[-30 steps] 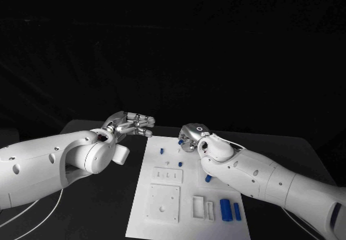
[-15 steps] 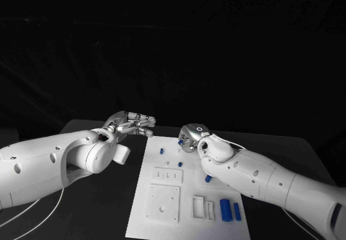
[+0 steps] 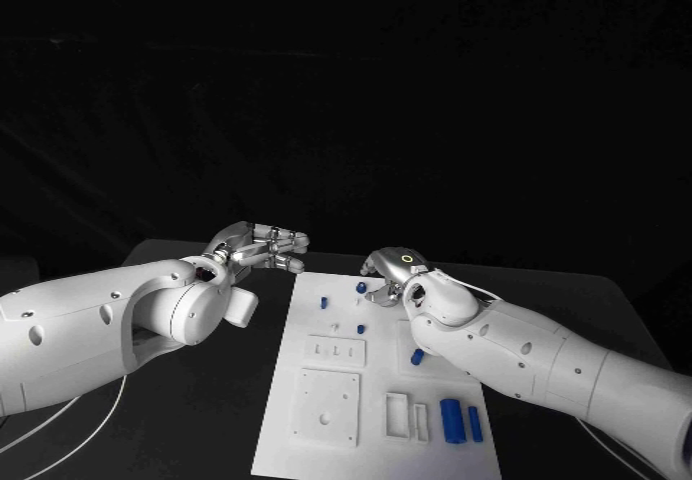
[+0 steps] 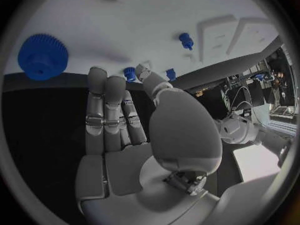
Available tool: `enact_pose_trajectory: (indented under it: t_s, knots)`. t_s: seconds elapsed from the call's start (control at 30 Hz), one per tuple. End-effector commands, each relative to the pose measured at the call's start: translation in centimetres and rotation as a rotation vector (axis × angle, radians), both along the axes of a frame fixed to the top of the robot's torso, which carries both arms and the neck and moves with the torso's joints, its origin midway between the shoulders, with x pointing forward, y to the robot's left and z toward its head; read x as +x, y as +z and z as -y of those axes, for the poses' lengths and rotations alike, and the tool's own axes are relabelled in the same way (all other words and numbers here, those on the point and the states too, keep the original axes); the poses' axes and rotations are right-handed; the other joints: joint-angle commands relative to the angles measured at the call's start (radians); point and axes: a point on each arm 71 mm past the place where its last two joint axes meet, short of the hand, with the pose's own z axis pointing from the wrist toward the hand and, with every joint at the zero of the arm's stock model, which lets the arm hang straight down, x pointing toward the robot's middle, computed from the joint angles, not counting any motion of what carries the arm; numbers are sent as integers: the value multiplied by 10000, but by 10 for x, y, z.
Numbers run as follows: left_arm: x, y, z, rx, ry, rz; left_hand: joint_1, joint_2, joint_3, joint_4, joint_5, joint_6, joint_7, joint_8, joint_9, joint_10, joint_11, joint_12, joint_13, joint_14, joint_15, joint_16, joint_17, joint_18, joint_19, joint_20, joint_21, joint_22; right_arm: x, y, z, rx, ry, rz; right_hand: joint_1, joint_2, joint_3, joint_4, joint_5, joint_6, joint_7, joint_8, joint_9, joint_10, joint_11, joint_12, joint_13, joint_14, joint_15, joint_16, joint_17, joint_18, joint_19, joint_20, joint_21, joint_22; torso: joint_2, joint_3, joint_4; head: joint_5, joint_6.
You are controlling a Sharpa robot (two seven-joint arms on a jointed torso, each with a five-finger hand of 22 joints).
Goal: Assemble the parts on the task board
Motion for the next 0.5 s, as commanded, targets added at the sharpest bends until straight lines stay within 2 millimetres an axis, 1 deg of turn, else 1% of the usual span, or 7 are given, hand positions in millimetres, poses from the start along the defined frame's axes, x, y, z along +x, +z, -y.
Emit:
enact_pose_trajectory:
  t_s: [0.03, 0.13, 0.17, 0.23, 0.27, 0.37, 0.5]
  knots:
    - [1, 2, -3, -20, -46, 80, -115, 2, 25, -63, 23, -41, 13, -8, 10, -48, 10, -53, 14, -48, -12, 54, -14, -35, -86, 9, 67, 9, -4, 12, 11, 705, 5, 513, -263, 119, 406, -248, 87, 149, 28, -24, -11, 391, -76, 0, 7, 8, -97, 77, -14, -30, 190, -85, -44, 90, -29, 14, -50, 28, 47]
    - [1, 2, -8, -7, 60, 92, -115, 2, 25, -63, 23, -41, 13, -8, 10, -48, 10, -53, 14, -48, -12, 54, -14, -35, -86, 9, 67, 9, -9, 25, 33, 1167, -145, 882, -712, 70, 1500, -397, 214, 547, 112, -15, 2, 1270, -249, 27, 15, 11, -196, 156, 28, -129, 198, -188, 56, 266, -81, 57, -173, 90, 74]
    - [1, 2, -9, -6, 77, 94, -115, 2, 25, -63, 23, -41, 13, -8, 10, -48, 10, -53, 14, -48, -12, 54, -14, -35, -86, 9, 67, 9, -10, 28, 38, 1279, -182, 940, -772, 78, 1611, -373, 240, 662, 89, 1, 13, 1445, -295, 43, 20, 14, -218, 169, 35, -146, 201, -200, 97, 302, -87, 56, -184, 83, 84]
    - [1, 2, -11, -6, 109, 101, -115, 2, 25, -63, 23, -41, 13, -8, 10, -48, 10, -53, 14, -48, -12, 54, -14, -35, -86, 9, 67, 9, -13, 36, 52, 1535, -240, 1015, -833, 97, 1796, -332, 263, 963, 25, 6, 36, 1982, -438, 41, 30, 16, -311, 208, 61, -210, 213, -275, 242, 409, -116, 96, -305, 132, 98]
    - [2, 2, -12, -6, 123, 105, -115, 2, 25, -63, 23, -41, 13, -8, 10, -48, 10, -53, 14, -48, -12, 54, -14, -35, -86, 9, 67, 9, -14, 40, 58, 1648, -263, 999, -859, 98, 1815, -311, 282, 1051, -3, 3, 39, 2227, -509, 62, 47, 11, -359, 220, 74, -249, 208, -320, 287, 457, -123, 106, -338, 135, 105]
    - [2, 2, -14, -3, 152, 115, -105, -6, 29, -76, 19, -34, 11, -7, 11, -46, 10, -53, 14, -50, -13, 53, -15, -35, -89, 8, 71, 10, -17, 46, 73, 1840, -288, 818, -846, 151, 1508, -261, 411, 1108, -74, -4, 35, 3057, -777, 165, 121, -26, -582, 214, 106, -393, 191, -514, 388, 571, -148, 145, -421, 190, 138]
    - [3, 1, -17, 6, 171, 116, -105, -6, 29, -76, 19, -34, 11, -7, 11, -46, 10, -53, 14, -50, -13, 53, -15, -35, -89, 8, 71, 10, -21, 50, 93, 2030, -298, 180, -750, 185, 438, -213, 783, 972, -118, -8, 24, 3912, -1114, 586, 474, -22, -849, 195, 213, -715, 204, -829, 553, 712, -192, 222, -569, 241, 125]
